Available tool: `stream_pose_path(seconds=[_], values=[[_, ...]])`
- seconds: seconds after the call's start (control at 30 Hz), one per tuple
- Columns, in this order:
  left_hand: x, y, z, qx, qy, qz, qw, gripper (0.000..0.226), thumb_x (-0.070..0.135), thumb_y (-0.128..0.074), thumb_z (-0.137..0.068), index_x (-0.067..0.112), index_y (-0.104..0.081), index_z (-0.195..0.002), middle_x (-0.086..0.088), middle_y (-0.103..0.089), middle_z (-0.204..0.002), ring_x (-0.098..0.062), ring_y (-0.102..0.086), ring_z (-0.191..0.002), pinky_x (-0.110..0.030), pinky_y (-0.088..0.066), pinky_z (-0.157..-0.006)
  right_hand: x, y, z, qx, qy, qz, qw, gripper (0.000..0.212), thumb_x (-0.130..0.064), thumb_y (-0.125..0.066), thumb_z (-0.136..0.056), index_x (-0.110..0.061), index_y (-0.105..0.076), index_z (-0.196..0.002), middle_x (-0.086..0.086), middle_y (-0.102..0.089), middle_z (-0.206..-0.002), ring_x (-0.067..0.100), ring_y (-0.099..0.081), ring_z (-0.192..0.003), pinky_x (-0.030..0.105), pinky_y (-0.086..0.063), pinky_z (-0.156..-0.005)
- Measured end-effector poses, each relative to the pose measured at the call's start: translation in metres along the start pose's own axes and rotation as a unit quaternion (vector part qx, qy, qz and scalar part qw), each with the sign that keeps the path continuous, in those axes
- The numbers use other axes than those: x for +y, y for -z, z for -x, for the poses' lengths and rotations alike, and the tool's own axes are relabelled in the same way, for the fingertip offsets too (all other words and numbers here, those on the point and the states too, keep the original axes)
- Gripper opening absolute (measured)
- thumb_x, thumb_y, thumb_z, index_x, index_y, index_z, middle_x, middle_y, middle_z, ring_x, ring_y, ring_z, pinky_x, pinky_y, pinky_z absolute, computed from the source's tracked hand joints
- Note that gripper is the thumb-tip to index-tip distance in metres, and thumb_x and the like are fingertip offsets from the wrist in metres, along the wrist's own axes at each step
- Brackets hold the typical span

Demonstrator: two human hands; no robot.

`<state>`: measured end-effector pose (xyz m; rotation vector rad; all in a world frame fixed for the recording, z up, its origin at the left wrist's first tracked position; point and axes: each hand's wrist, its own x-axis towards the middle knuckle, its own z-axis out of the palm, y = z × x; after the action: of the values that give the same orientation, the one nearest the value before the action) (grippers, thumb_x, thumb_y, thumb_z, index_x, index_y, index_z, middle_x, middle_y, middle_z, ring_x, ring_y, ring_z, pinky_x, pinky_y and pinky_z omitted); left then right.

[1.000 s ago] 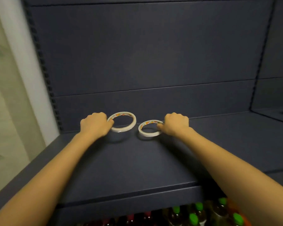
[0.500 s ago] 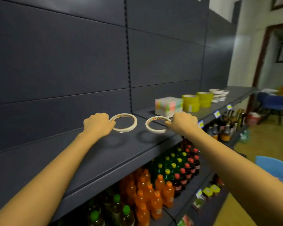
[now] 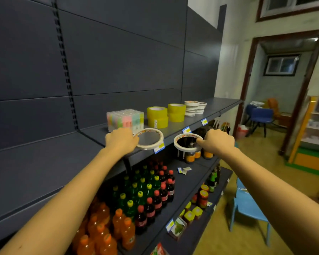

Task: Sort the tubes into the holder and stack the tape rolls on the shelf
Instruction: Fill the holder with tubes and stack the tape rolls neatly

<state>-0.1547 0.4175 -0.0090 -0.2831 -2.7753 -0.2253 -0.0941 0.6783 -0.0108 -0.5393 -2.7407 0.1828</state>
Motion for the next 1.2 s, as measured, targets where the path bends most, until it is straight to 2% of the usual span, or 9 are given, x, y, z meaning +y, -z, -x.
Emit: stream_pose_path(seconds=[0.07,0.13,0.37,0.47,0.63,0.73,0.97,1.1,1.2], values=[[0.019,-0.006,-0.018,0.005,-0.011,-0.005,1.0,0.037,0.037,-0.041,-0.095,0.007,-0.062,-0.1,-0.015,-0.062,-0.107,-0.034,-0.057,-0.101,-0.032,-0.036,-0.072,0.018,-0.002,-0.014,0.006,-0.014,0.002,1.0,0.046,-0.049,-0.051,-0.088,-0.011,-0.053,-0.061,0.001,-0.047,-0.059,0.019,-0.046,-0.056,0.024,-0.033,-0.052],[0.038,-0.011,-0.039,0.008,-0.03,0.0,1.0,0.039,0.038,-0.04,-0.095,0.006,-0.062,-0.099,-0.017,-0.063,-0.109,-0.034,-0.057,-0.102,-0.032,-0.037,-0.072,0.036,-0.005,-0.029,0.006,-0.028,0.004,1.0,0.043,-0.049,-0.051,-0.088,-0.01,-0.062,-0.072,0.001,-0.05,-0.062,0.022,-0.052,-0.063,0.027,-0.039,-0.057],[0.115,-0.034,-0.122,0.03,-0.07,-0.001,0.997,0.037,0.034,-0.042,-0.093,0.005,-0.064,-0.101,-0.019,-0.062,-0.115,-0.038,-0.056,-0.108,-0.035,-0.042,-0.079,0.096,-0.017,-0.1,0.019,-0.067,0.003,0.998,0.047,-0.054,-0.05,-0.088,-0.011,-0.066,-0.081,0.003,-0.056,-0.073,0.025,-0.061,-0.077,0.035,-0.051,-0.071],[0.141,-0.046,-0.161,0.048,-0.086,-0.01,0.995,0.035,0.032,-0.041,-0.093,0.006,-0.063,-0.101,-0.018,-0.062,-0.113,-0.036,-0.057,-0.105,-0.032,-0.035,-0.071,0.113,-0.024,-0.141,0.048,-0.065,0.011,0.997,0.044,-0.054,-0.05,-0.086,-0.012,-0.066,-0.087,0.006,-0.056,-0.088,0.026,-0.062,-0.084,0.037,-0.054,-0.075],[0.18,-0.062,-0.234,0.04,-0.078,-0.026,0.996,0.031,0.029,-0.042,-0.093,0.008,-0.062,-0.104,-0.014,-0.062,-0.113,-0.034,-0.058,-0.104,-0.032,-0.035,-0.073,0.131,-0.028,-0.221,0.042,-0.052,0.032,0.997,0.042,-0.054,-0.05,-0.087,-0.014,-0.058,-0.075,0.005,-0.058,-0.076,0.026,-0.063,-0.079,0.035,-0.051,-0.07],[0.202,-0.07,-0.276,0.043,-0.091,-0.049,0.994,0.031,0.033,-0.042,-0.095,0.01,-0.061,-0.104,-0.012,-0.062,-0.113,-0.032,-0.058,-0.103,-0.032,-0.034,-0.072,0.143,-0.035,-0.265,0.04,-0.054,0.012,0.998,0.046,-0.055,-0.048,-0.087,-0.014,-0.064,-0.074,0.003,-0.057,-0.068,0.023,-0.06,-0.07,0.032,-0.049,-0.066],[0.242,-0.097,-0.35,0.019,-0.079,-0.063,0.995,0.025,0.031,-0.042,-0.096,0.011,-0.054,-0.088,-0.006,-0.053,-0.085,-0.023,-0.05,-0.078,-0.032,-0.038,-0.07,0.169,-0.058,-0.342,0.042,-0.034,-0.003,0.999,0.049,-0.055,-0.046,-0.089,-0.012,-0.067,-0.079,0.005,-0.06,-0.073,0.024,-0.061,-0.072,0.033,-0.051,-0.066],[0.257,-0.114,-0.384,0.014,-0.052,-0.065,0.996,0.024,0.029,-0.042,-0.096,0.011,-0.053,-0.084,-0.006,-0.054,-0.082,-0.023,-0.052,-0.077,-0.032,-0.038,-0.068,0.181,-0.069,-0.387,0.043,-0.013,-0.009,0.999,0.053,-0.057,-0.045,-0.089,-0.015,-0.056,-0.059,0.003,-0.053,-0.062,0.023,-0.055,-0.066,0.032,-0.047,-0.064],[0.271,-0.125,-0.406,0.024,-0.03,-0.071,0.997,0.024,0.031,-0.042,-0.095,0.012,-0.051,-0.084,-0.006,-0.053,-0.083,-0.022,-0.05,-0.076,-0.032,-0.037,-0.067,0.19,-0.079,-0.42,0.044,0.007,-0.013,0.999,0.052,-0.056,-0.044,-0.089,-0.016,-0.052,-0.057,0.001,-0.051,-0.059,0.023,-0.057,-0.066,0.032,-0.046,-0.064]])
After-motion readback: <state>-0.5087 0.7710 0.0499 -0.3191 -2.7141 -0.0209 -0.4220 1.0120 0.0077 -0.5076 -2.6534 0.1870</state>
